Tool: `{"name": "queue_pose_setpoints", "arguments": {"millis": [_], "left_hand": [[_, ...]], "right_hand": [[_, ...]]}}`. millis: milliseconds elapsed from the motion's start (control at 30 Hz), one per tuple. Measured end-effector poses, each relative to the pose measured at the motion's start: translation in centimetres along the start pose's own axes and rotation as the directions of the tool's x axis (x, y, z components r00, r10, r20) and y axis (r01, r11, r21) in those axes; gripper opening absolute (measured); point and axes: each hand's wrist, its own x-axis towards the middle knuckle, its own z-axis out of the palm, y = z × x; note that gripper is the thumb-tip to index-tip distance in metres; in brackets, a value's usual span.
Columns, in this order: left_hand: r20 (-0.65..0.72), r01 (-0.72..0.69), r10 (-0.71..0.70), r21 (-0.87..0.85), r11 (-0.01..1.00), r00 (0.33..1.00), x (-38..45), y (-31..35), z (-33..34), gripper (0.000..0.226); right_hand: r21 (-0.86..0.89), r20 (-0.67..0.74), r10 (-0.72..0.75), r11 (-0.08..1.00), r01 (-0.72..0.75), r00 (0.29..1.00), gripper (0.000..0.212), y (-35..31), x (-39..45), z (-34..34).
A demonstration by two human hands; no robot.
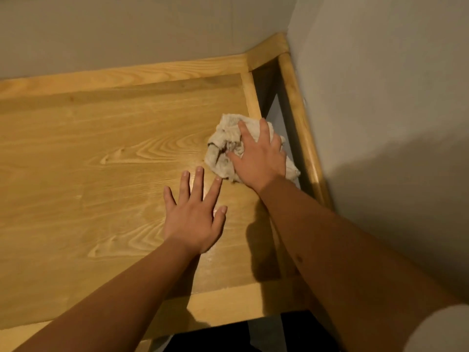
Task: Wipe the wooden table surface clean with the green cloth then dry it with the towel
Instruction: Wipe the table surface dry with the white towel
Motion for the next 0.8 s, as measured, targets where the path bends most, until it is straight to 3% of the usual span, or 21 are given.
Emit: {"name": "queue_pose_setpoints", "arguments": {"millis": [200,367,800], "left_hand": [[-0.025,-0.013,0.013,0.017,1.000,1.000,0.1,-0.2,0.3,0.067],[-0.037,-0.022,0.023,0.019,1.000,0.999,0.1,-0.1,0.2,0.068],[-0.045,-0.042,0.041,-0.021,0.999,0.998,0.4,-0.5,0.5,0.069]], "right_hand": [[0.027,0.027,-0.006,1.000,0.005,1.000,0.076,-1.7,9.0,-0.7],[-0.092,-0.002,-0.077,0.993,0.077,0.997,0.075,-2.7,13.3,-1.0],[-0.238,-0.030,-0.150,0.961,0.138,0.988,0.078,-4.0,18.5,-1.8]]}}
